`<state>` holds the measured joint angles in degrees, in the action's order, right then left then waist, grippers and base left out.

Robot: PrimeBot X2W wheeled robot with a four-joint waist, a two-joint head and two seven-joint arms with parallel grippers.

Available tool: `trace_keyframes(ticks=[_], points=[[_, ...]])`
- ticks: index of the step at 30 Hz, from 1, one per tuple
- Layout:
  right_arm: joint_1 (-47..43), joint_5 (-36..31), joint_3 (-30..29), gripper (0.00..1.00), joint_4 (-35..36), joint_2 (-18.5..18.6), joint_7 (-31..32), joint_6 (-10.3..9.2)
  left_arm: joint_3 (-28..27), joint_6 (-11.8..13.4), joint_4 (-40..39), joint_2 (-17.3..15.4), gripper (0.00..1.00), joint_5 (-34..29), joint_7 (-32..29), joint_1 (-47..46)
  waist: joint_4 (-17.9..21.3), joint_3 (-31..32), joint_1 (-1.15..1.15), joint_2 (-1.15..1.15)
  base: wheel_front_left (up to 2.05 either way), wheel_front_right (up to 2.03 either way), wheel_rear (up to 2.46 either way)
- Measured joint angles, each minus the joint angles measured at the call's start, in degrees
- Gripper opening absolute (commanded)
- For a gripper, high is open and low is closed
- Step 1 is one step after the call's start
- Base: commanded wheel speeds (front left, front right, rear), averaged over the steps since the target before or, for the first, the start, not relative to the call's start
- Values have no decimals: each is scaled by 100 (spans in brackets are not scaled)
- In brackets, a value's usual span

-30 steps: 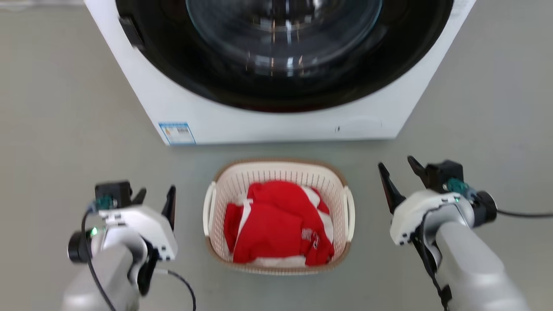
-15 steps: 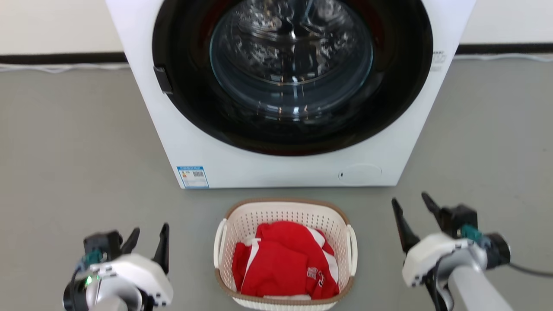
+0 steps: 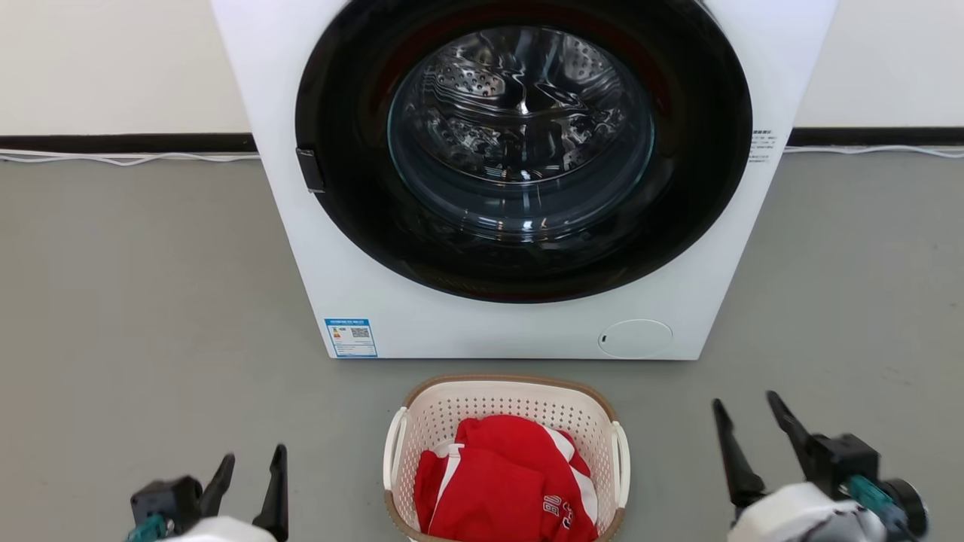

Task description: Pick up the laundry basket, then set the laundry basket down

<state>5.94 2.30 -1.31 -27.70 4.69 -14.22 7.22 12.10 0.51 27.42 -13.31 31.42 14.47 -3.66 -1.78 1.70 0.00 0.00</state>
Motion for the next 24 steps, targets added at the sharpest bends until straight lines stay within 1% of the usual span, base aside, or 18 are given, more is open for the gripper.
trace_keyframes(ticks=[4, 14, 20, 23, 24], points=[[-289, -1, -198, 100, 310, -20, 1, 0, -210, -22, -124, 75, 100, -188, 0, 246, -29, 42, 0, 0, 0, 0, 0], [-693, -90, -558, 100, 728, -144, 0, 0, -638, -237, -326, 278, 100, -659, 0, 541, -12, 79, 0, 0, 0, 0, 0], [-836, -121, -660, 100, 754, -179, 1, 0, -815, -326, -353, 415, 100, -813, 0, 567, 46, 99, 0, 0, 0, 0, 0], [-836, -122, -691, 100, 753, -188, 1, 0, -864, -442, -352, 457, 100, -828, 0, 567, 73, 106, 0, 0, 0, 0, 0], [-836, -123, -702, 0, 743, -192, 1, 0, -878, -483, -344, 471, 0, -828, 0, 567, 81, 109, 0, 0, 0, 0, 0]])
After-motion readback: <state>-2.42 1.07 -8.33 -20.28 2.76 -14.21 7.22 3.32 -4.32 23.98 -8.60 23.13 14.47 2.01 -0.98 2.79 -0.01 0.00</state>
